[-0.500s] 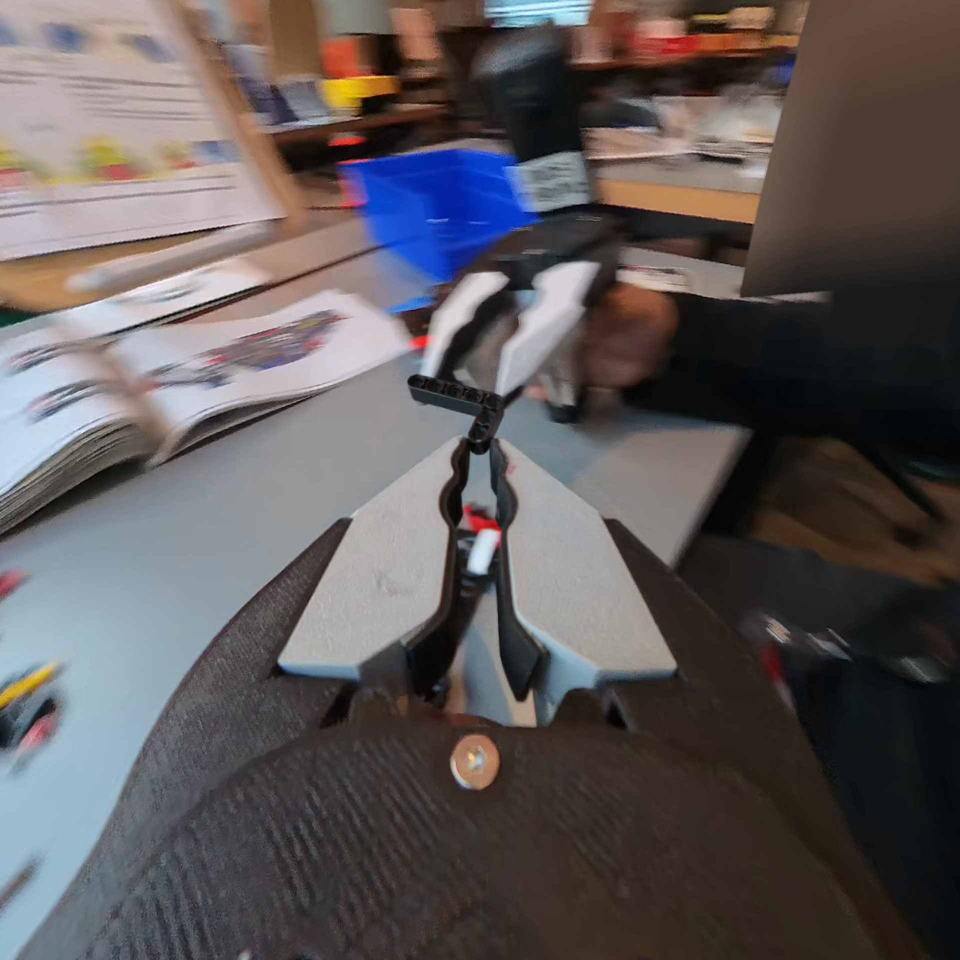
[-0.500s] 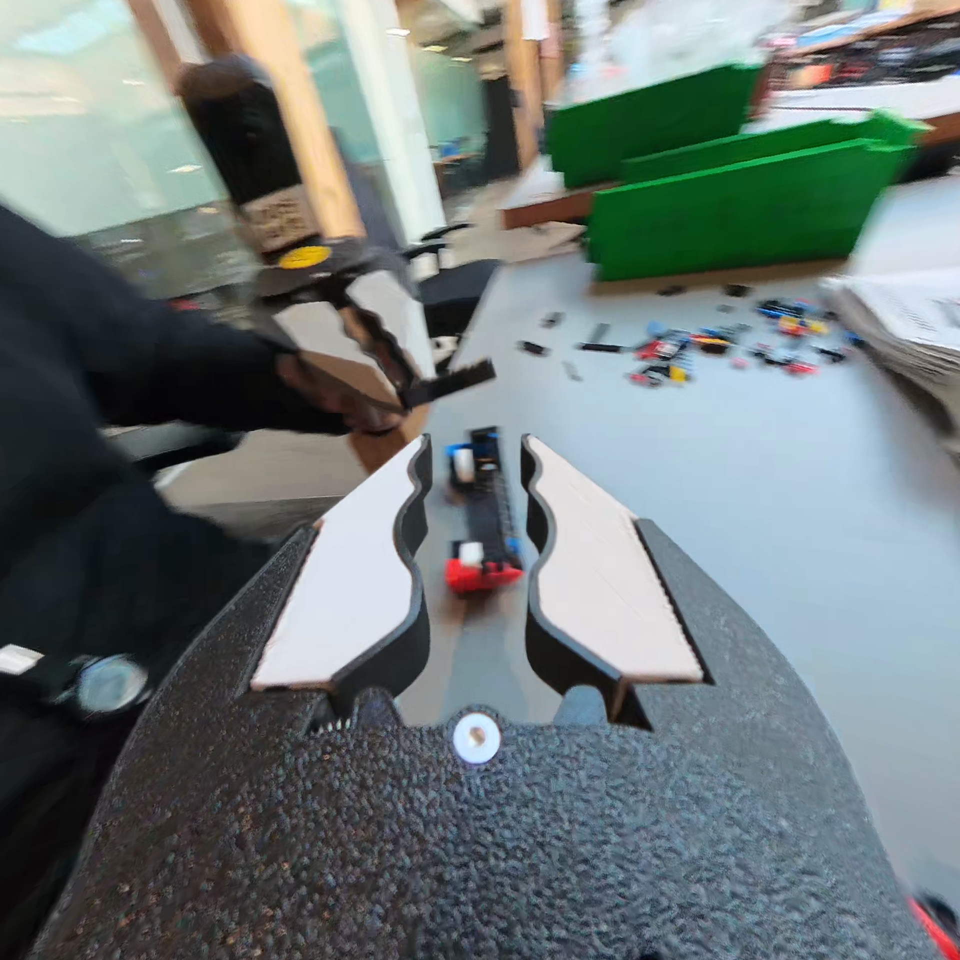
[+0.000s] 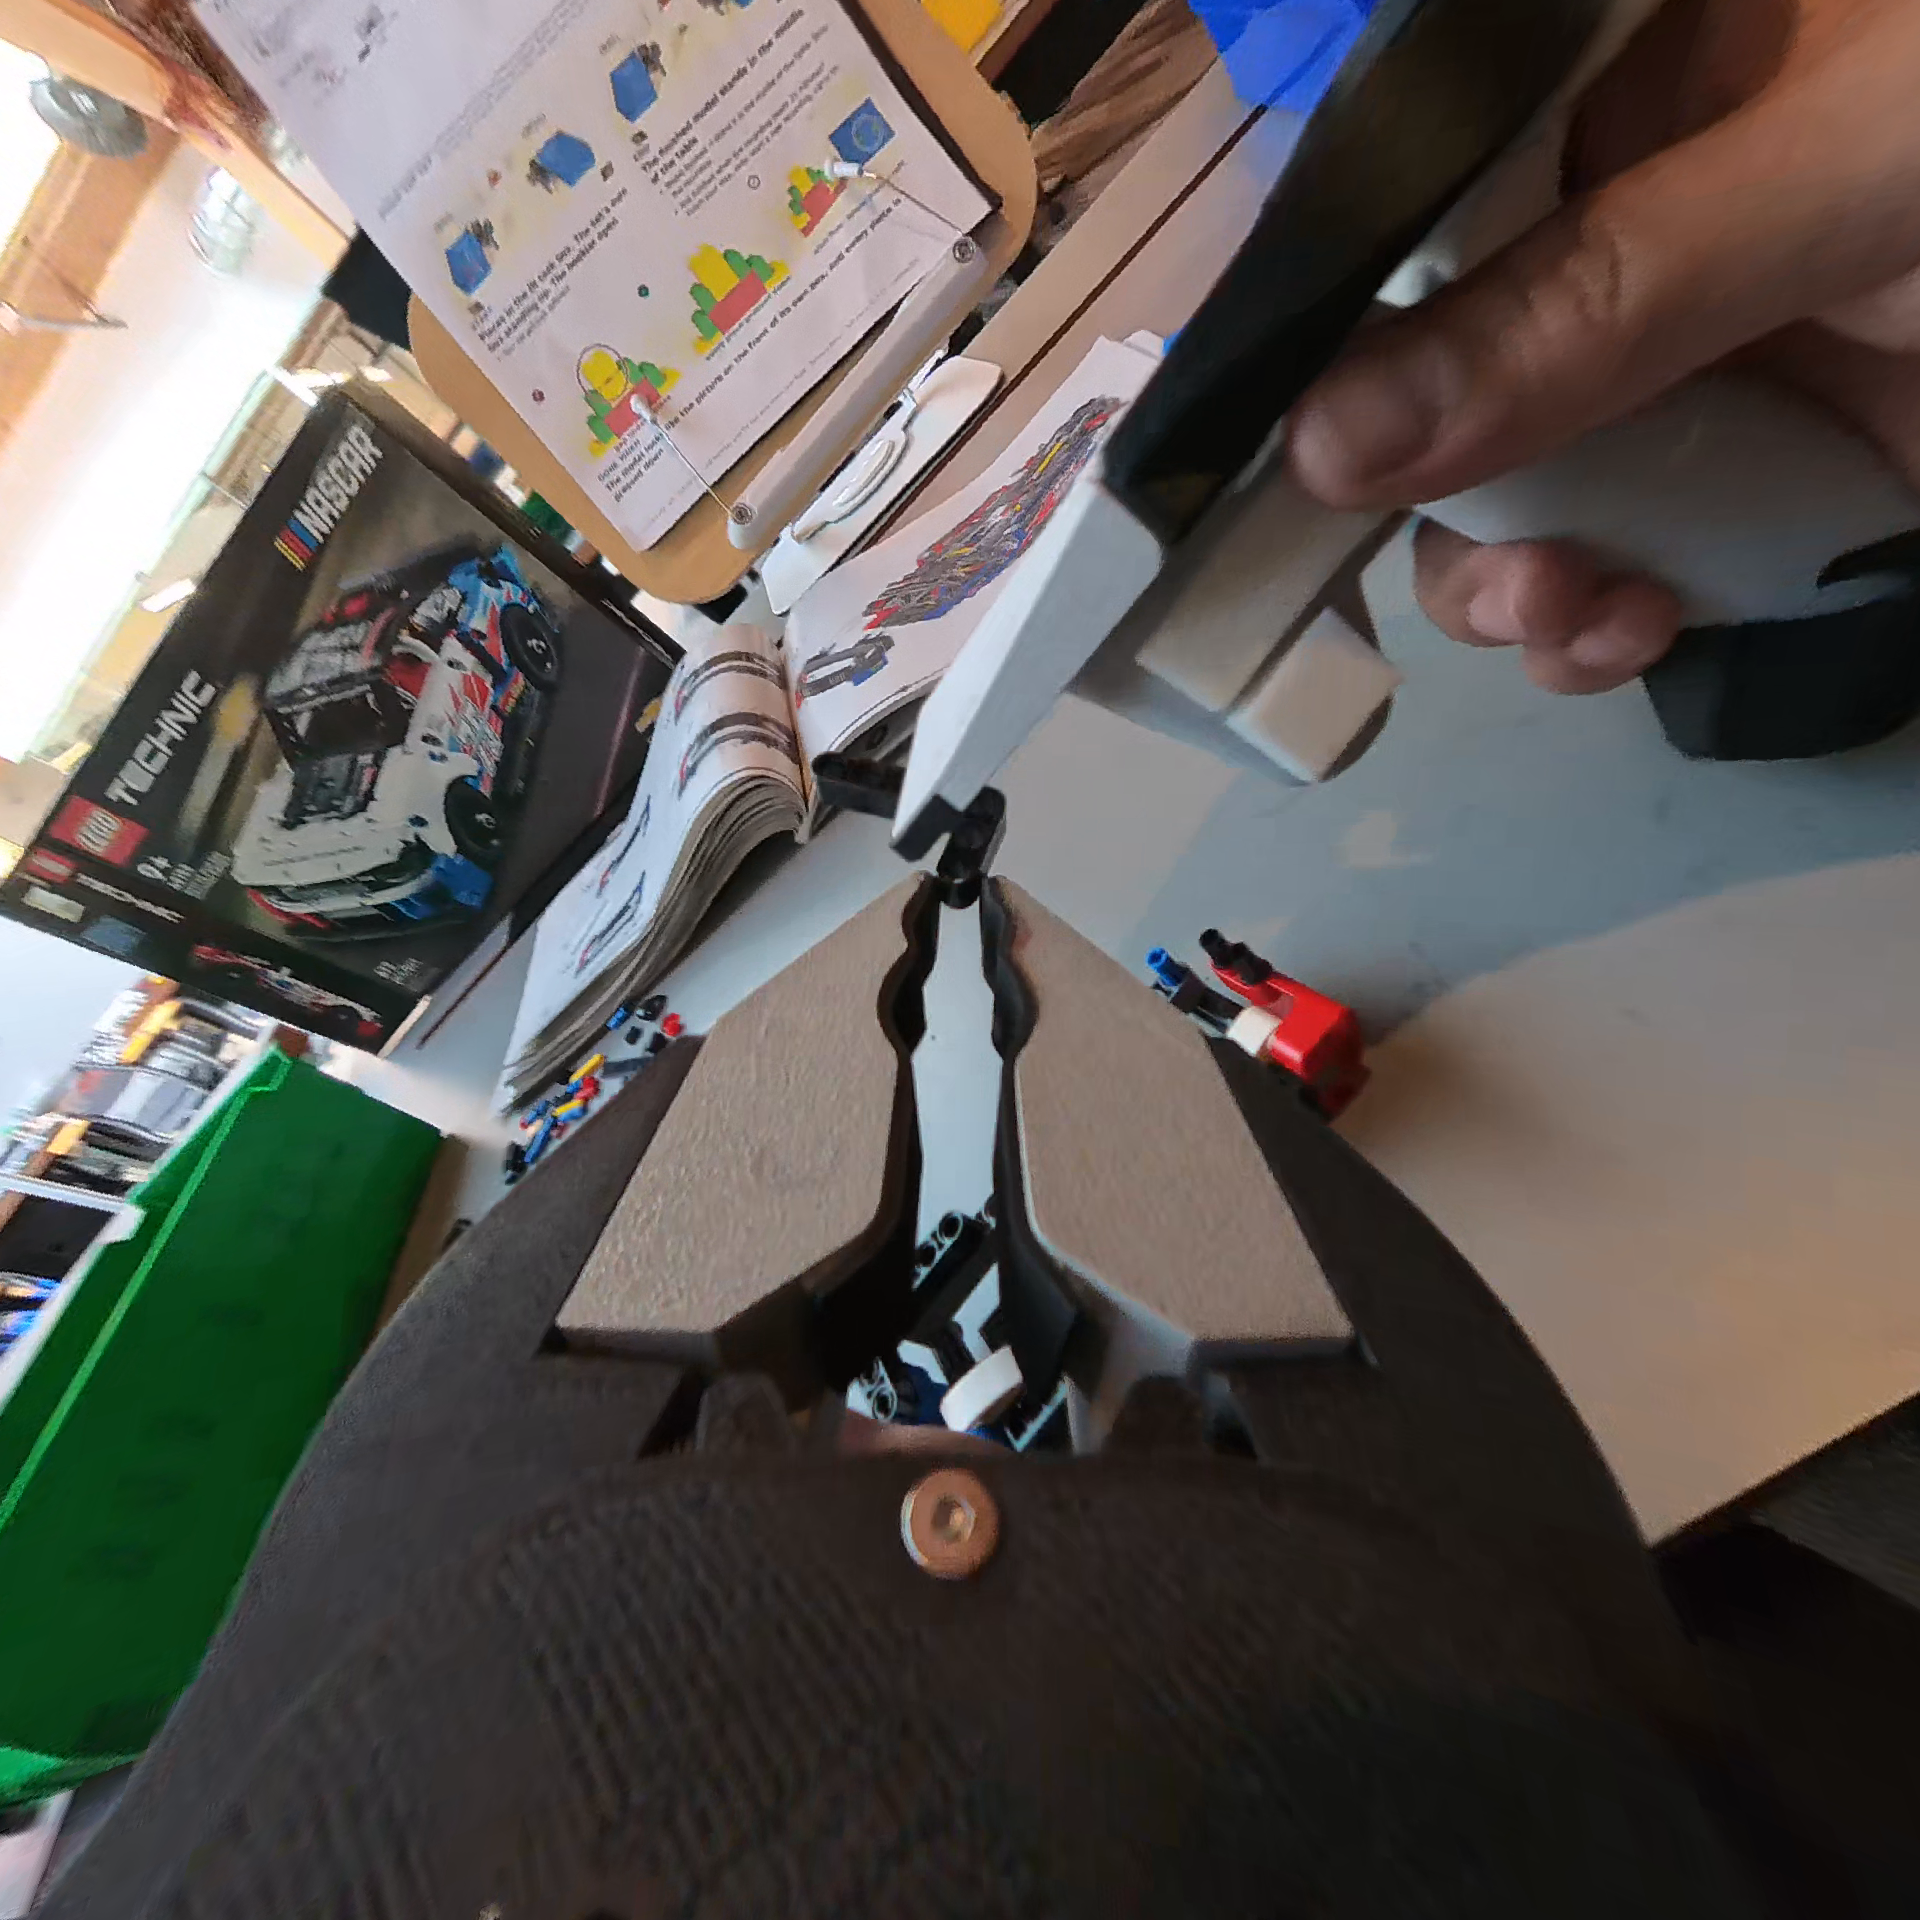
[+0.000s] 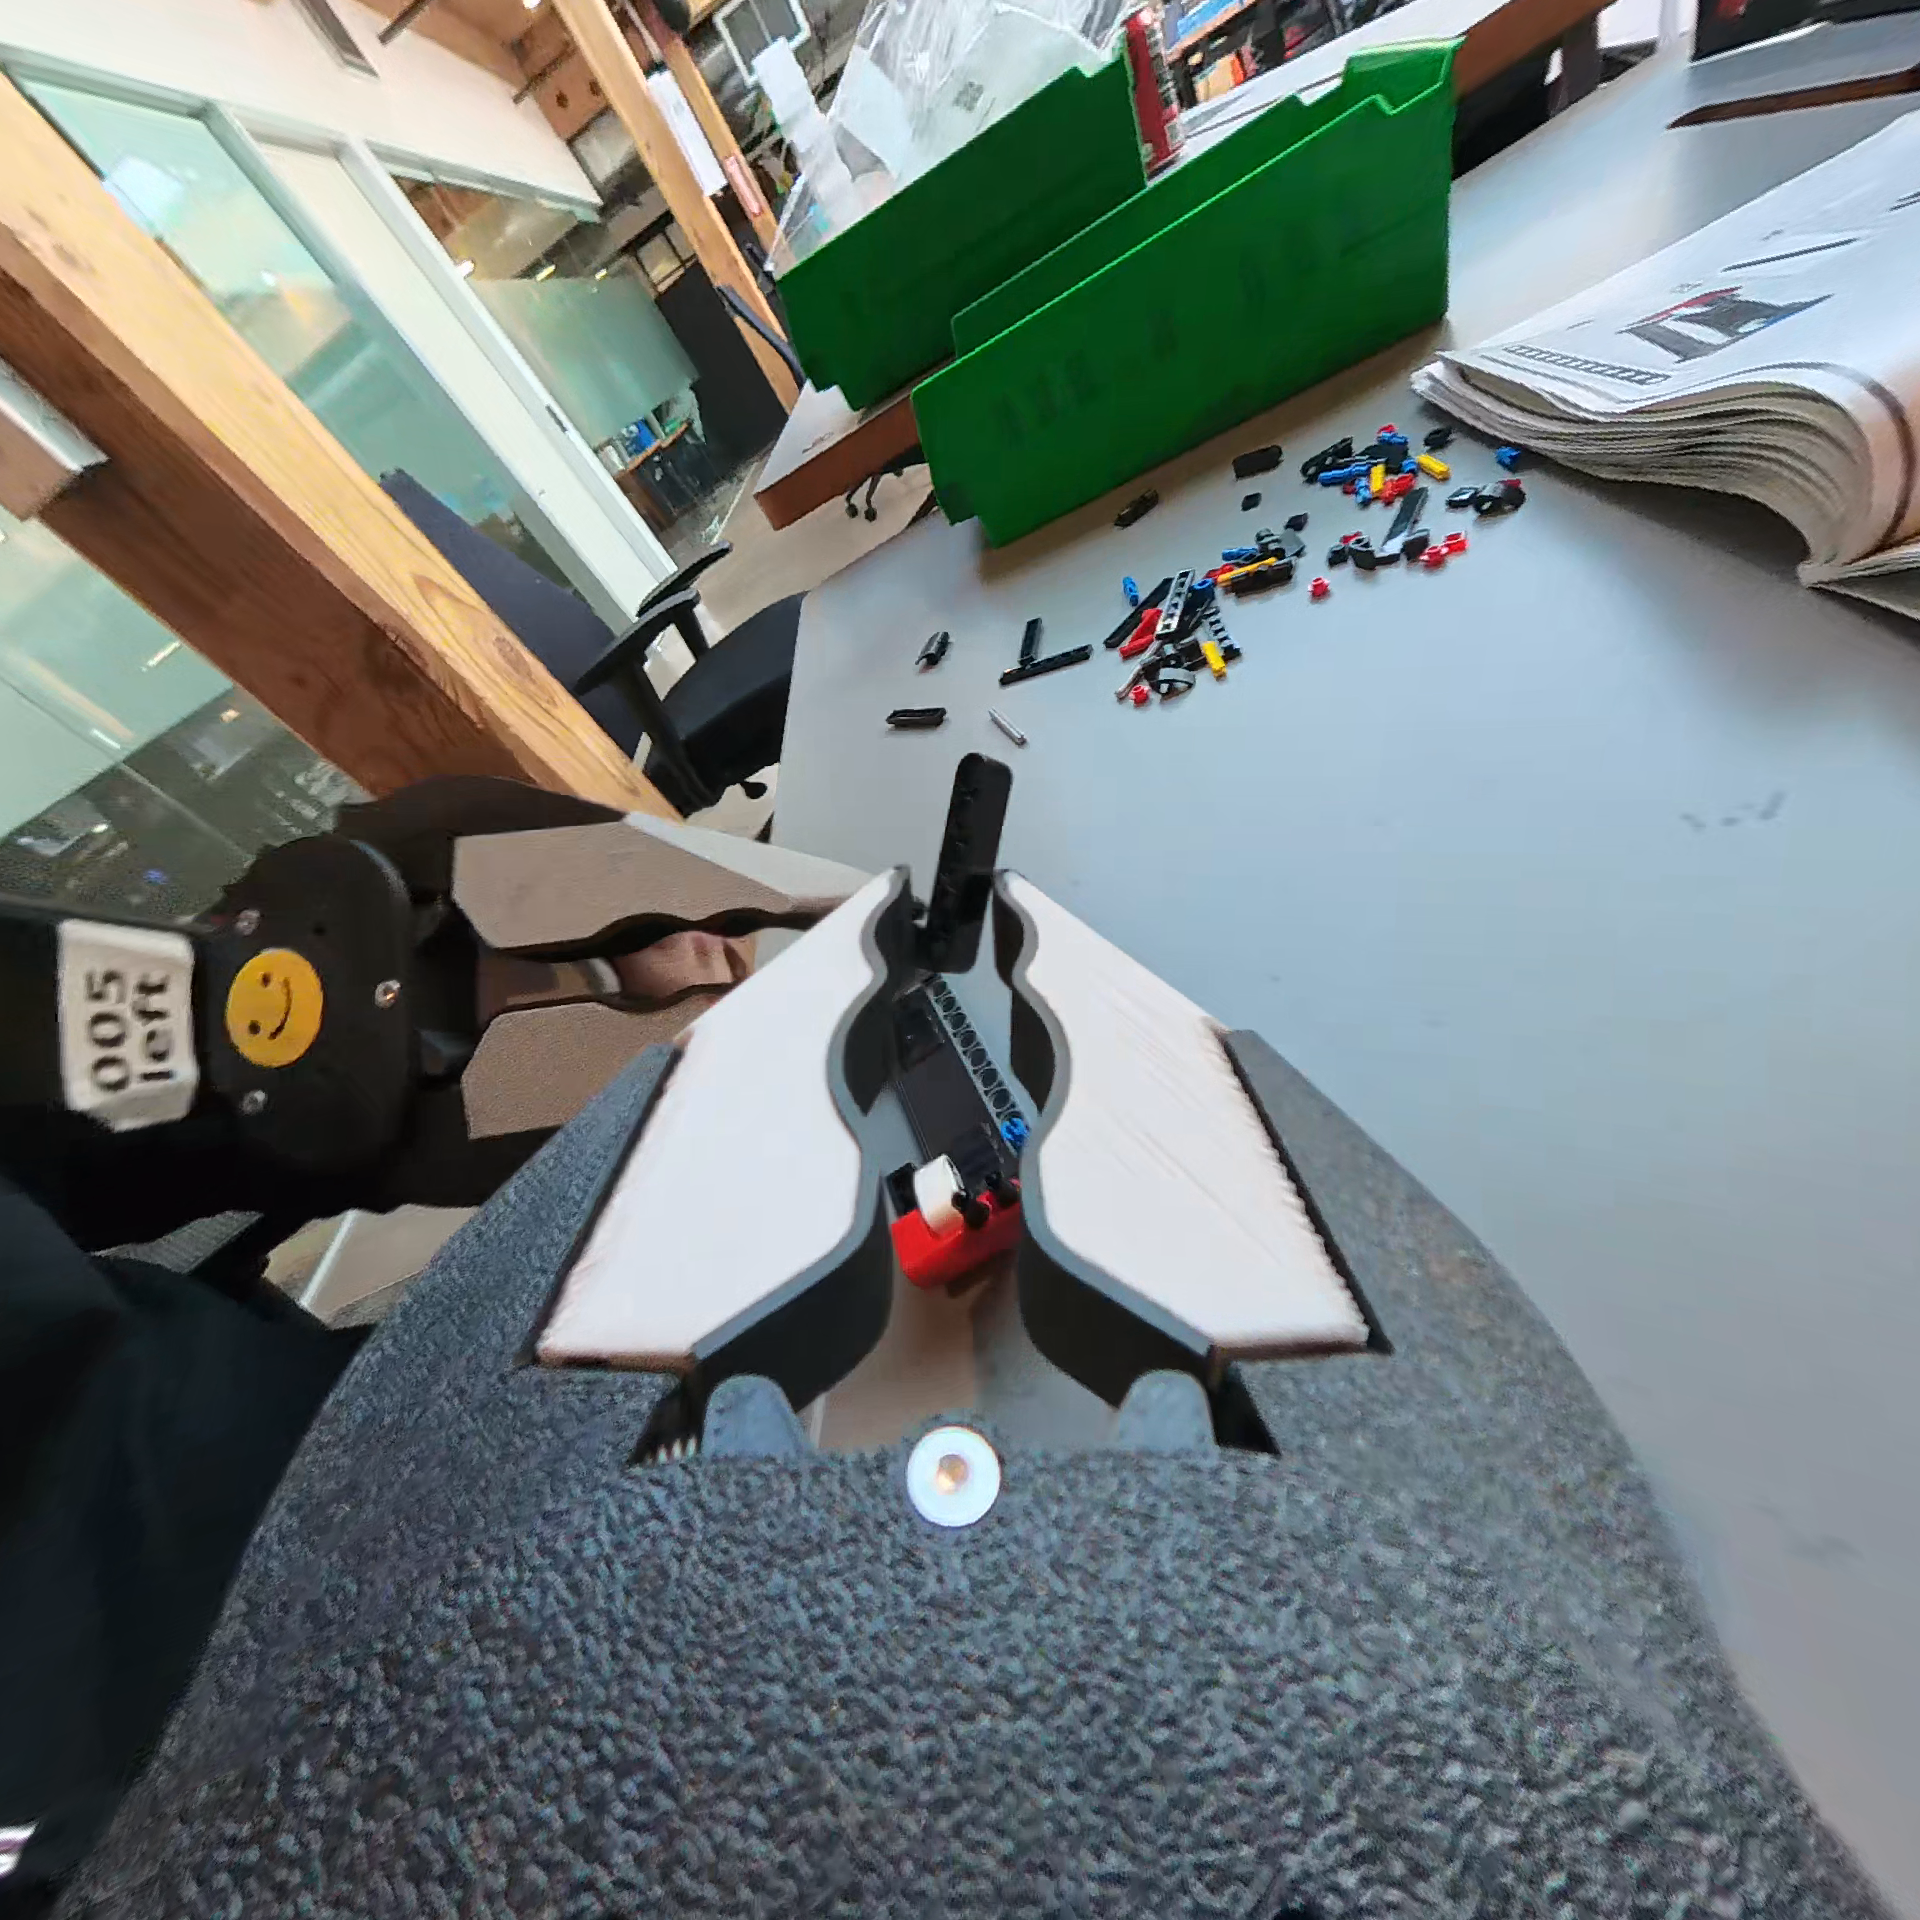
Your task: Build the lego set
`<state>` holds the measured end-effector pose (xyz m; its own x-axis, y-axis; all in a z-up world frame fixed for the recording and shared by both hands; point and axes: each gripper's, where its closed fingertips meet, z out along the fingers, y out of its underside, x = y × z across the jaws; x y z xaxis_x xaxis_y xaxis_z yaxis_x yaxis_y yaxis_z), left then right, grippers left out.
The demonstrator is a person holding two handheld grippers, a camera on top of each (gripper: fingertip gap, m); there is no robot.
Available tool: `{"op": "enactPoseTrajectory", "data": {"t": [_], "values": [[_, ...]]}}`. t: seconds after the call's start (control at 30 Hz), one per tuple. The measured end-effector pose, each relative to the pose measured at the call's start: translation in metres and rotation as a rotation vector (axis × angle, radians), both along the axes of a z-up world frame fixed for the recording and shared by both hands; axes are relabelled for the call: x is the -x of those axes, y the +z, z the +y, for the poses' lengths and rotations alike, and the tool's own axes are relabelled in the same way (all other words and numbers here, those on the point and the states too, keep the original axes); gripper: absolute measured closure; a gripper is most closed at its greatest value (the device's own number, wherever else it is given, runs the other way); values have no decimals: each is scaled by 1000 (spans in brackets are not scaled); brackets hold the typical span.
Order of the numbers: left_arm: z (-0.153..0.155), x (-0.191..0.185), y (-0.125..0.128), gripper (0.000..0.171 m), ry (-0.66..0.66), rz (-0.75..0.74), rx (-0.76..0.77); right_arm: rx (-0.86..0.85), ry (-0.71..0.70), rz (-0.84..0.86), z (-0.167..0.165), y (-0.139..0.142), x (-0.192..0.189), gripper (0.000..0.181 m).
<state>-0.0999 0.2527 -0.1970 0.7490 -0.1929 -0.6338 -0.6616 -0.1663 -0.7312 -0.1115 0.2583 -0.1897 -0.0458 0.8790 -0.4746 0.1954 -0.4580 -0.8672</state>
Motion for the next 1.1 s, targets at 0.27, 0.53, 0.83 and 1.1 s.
{"op": "enactPoseTrajectory", "data": {"t": [0.27, 0.53, 0.83, 1.1], "values": [[-15, -17, -2, 156, -144, -141, 123, -149, 79, -154, -7, -6, -13, 171], [-20, -3, -1, 150, -386, -107, 358, -497, 423, -503, -37, -38, -25, 171], [-18, -17, -20, 158, -510, -118, 508, -513, 466, -506, -27, -31, -26, 171], [-14, -9, -33, 167, -534, -217, 590, -507, 407, -438, -16, -35, -24, 148]]}}
